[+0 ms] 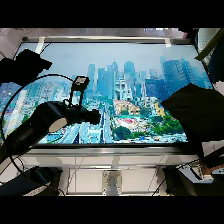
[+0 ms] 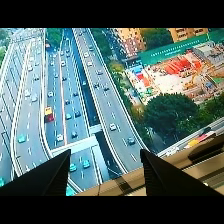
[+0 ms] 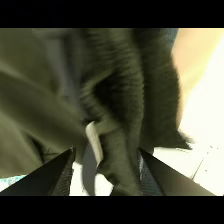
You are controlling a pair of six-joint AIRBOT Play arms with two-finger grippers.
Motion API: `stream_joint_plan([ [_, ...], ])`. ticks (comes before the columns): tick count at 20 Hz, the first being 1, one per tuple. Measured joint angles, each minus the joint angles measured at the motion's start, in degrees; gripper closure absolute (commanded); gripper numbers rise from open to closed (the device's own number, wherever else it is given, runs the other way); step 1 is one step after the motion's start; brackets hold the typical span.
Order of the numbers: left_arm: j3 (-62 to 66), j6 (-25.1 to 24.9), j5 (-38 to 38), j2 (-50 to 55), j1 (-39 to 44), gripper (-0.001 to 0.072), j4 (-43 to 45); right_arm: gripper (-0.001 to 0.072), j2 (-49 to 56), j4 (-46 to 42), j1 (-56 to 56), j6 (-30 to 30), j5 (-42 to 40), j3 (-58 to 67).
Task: Fold the clothes and pants, and hang the long-sleeved shirts on hangers.
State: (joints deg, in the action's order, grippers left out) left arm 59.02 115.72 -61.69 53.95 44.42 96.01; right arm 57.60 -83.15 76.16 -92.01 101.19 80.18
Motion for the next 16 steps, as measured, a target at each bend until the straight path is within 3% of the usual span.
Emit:
stream_joint_plan([
  [3,0.0,0.0,0.0,0.0,0.0,0.0207,0.0,0.0264,-0.1,0.4,0.3,0.0,0.0,8.0],
  [5,0.0,0.0,0.0,0.0,0.0,0.0207,-0.1,0.0273,0.2,6.8,0.1,-0.1,-1.6,14.4],
  [6,0.0,0.0,0.0,0.0,0.0,0.0207,-0.1,0.0376,0.2,13.3,-0.5,-0.1,-2.8,16.8],
  [7,0.0,0.0,0.0,0.0,0.0,0.0207,-0.1,0.0626,0.3,21.7,-2.1,0.2,-4.1,18.6],
  [8,0.0,0.0,0.0,0.0,0.0,0.0208,-0.1,0.0696,0.3,29.2,-4.4,1.6,-5.0,19.8],
  [9,0.0,0.0,0.0,0.0,0.0,0.0270,-0.1,0.0696,0.3,36.2,-7.9,3.5,-5.3,20.7],
  [11,0.0,0.0,0.0,0.0,0.0,0.0573,-0.2,0.0696,0.4,43.3,-17.1,7.3,-5.4,21.7],
  [12,0.0,0.0,0.0,0.0,0.0,0.0629,-0.2,0.0696,0.4,43.7,-21.9,8.5,-5.2,21.9],
  [16,0.0,0.0,0.0,0.0,0.0,0.0694,-0.2,0.0696,1.0,35.3,-41.6,11.4,-4.2,21.8],
])
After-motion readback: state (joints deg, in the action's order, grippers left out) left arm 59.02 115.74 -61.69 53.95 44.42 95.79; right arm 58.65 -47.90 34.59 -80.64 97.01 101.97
